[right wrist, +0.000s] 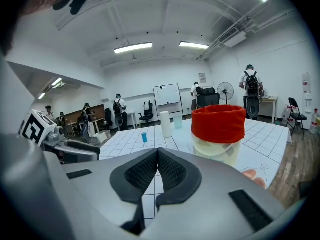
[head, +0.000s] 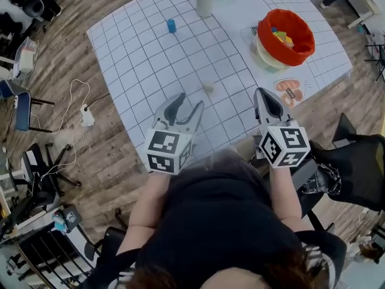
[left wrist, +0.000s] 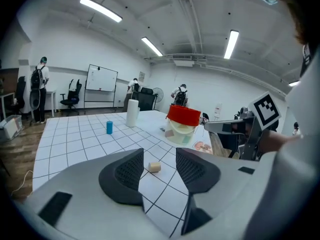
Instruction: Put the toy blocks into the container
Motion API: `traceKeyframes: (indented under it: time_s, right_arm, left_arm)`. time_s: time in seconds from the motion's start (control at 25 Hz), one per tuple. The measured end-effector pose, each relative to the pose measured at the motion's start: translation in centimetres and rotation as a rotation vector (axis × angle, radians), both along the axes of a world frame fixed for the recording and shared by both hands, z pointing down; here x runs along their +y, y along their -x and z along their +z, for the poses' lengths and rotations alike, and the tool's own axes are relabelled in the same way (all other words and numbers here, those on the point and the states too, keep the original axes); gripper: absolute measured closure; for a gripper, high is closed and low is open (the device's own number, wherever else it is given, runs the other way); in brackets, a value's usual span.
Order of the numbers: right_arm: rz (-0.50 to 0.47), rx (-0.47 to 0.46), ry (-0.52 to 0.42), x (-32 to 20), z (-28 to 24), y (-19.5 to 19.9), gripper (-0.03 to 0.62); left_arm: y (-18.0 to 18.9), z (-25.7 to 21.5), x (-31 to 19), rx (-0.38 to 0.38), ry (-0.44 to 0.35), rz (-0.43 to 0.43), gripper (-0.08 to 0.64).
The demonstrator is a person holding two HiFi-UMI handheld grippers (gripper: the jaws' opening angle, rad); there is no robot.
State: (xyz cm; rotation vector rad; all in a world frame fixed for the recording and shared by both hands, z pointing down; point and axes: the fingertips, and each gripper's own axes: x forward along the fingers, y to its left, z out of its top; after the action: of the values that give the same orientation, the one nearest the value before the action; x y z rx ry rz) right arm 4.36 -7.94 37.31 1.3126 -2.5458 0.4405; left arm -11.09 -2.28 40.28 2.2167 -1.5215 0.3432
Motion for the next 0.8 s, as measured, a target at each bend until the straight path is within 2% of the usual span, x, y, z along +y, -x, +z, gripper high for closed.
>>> traceKeyframes:
  time_s: [0.16, 0.48, 0.8]
  right_arm:
    - [-0.056, 0.004, 0.033, -2.7, 1.4, 0.1, 0.577]
    - [-0.163, 0.021, 0.12, -5.8, 5.2, 0.0, 0.577]
    - [-0.192, 0.011, 0.183, -7.5, 7.6, -1.1, 0.577]
  left_arm:
    - [-2.3, 2.6, -2.4, -0.04, 0.052, 0.009, 0.354]
    - [-3.8, 7.9, -6.1, -0.109, 0.169, -0.05, 0.354]
    - [-4.1, 11.6, -7.8, -0.185, 0.259, -0.079, 0.356]
